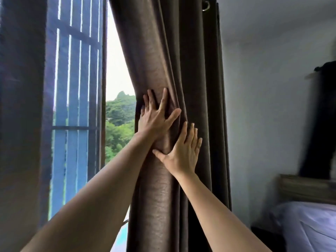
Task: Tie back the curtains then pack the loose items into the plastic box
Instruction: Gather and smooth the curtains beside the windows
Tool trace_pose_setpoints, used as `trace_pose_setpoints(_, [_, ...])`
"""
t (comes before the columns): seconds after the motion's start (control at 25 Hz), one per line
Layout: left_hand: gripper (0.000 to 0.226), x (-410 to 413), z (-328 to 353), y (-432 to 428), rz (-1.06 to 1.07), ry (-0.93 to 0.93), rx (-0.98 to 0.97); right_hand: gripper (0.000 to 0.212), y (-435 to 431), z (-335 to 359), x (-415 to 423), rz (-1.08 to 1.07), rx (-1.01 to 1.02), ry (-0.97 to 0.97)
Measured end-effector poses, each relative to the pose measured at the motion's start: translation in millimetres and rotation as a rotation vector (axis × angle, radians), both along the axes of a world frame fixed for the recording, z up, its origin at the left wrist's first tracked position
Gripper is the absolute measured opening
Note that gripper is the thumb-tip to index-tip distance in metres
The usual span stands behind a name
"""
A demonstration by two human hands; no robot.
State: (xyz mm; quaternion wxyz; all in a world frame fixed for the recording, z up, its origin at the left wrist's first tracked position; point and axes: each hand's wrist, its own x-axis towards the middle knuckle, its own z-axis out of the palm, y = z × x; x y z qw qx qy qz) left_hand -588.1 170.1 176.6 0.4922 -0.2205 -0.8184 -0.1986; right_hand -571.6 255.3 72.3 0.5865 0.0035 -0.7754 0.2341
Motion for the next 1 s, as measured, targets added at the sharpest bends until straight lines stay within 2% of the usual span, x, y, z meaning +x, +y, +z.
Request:
trace_pose_setpoints(0.24, [0.082, -74, 11, 63, -0.093, -0.012, -0.037, 0.137, 59, 7, -65, -0.148, -0.097, 0.023])
trace_pose_setpoints(0.56, [0.083, -192, 9, 207, -0.214, -0.042, -0.026, 0.133, 191, 12, -187, -0.380, -0.101, 0.026])
trace_pose_setpoints(0.76, [0.094, -253, 14, 276, -0.184, -0.086, -0.049, 0.131, 265, 15, -254, -0.356, -0.101, -0.041])
trace_pose_setpoints(1.0, [0.094, -324, 14, 339, -0.198, -0.148, -0.077, 0.128, 328, 13, -324, -0.298, -0.137, -0.140])
